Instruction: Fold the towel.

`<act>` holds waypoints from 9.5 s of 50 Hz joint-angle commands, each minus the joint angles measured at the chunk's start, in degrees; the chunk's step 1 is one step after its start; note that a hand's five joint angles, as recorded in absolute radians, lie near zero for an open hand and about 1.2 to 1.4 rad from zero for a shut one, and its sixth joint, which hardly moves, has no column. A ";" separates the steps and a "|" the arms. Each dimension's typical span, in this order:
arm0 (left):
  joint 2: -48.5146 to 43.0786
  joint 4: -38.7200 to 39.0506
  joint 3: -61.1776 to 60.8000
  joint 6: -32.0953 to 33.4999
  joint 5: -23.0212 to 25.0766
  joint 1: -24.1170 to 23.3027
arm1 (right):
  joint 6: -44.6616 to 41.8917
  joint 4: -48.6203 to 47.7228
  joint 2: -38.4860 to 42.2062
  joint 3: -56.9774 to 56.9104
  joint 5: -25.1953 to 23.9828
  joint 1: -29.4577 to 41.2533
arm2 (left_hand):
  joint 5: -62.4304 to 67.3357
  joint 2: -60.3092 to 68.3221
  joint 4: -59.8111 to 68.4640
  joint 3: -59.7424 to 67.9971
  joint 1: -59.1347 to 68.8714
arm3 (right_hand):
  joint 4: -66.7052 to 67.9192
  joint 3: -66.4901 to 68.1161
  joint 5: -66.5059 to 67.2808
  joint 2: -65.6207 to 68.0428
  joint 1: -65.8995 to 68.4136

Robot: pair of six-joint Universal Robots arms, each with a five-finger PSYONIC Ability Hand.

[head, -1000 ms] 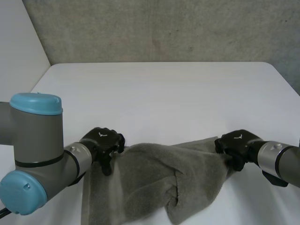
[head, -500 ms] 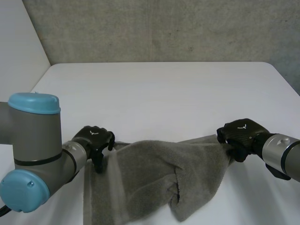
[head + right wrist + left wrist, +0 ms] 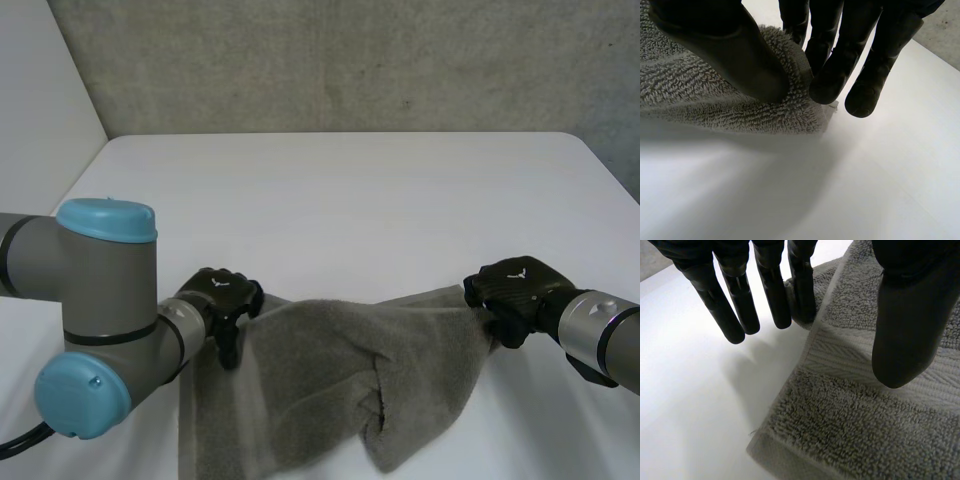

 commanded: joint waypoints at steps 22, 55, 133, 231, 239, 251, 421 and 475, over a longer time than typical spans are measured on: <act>1.09 -0.49 1.18 -0.16 -0.32 -2.62 | -0.46 -0.04 -0.63 -1.29 -0.09 -0.30 | 35.90 45.18 44.77 45.19 45.00 | 3.65 3.40 3.83 6.44 4.84; 17.11 -0.67 5.83 3.08 0.56 5.38 | -13.73 24.66 -3.62 -26.33 -1.67 3.57 | 35.90 45.18 44.77 45.19 45.00 | 3.65 3.40 3.83 6.44 4.84; 24.73 41.08 -34.59 4.93 -0.32 13.28 | 7.90 -16.65 2.80 1.62 10.28 5.78 | 35.90 45.18 44.77 45.19 45.00 | -56.16 -56.41 -55.98 -53.37 -54.97; 24.12 41.08 -34.85 4.76 -0.32 12.50 | 3.24 -25.88 20.99 -7.96 4.21 5.95 | 35.90 45.18 44.77 45.19 45.00 | -26.74 -26.99 -26.56 -23.95 -25.55; 24.12 41.08 -34.94 4.76 -0.32 12.50 | 3.24 -25.79 20.99 -7.96 4.21 5.86 | 35.90 45.18 44.77 45.19 45.00 | -14.18 -14.43 -14.00 -11.39 -12.99; 24.55 40.81 -34.33 4.76 -0.50 12.76 | 4.03 -24.83 11.52 -6.83 4.57 4.98 | 35.90 45.18 44.77 45.19 45.00 | 3.65 3.40 3.83 6.44 4.84; 7.94 26.84 -17.71 17.15 6.89 16.28 | -7.21 -17.62 9.40 -2.25 7.73 -16.35 | -29.35 -20.07 -20.47 -20.05 -20.25 | 3.65 3.40 3.83 6.44 4.84; 13.04 26.75 -11.12 10.13 6.18 1.78 | -0.73 -12.87 4.04 -8.61 15.30 22.14 | -30.02 -20.74 -21.15 -20.73 -20.92 | -66.35 -66.60 -66.17 -63.56 -65.16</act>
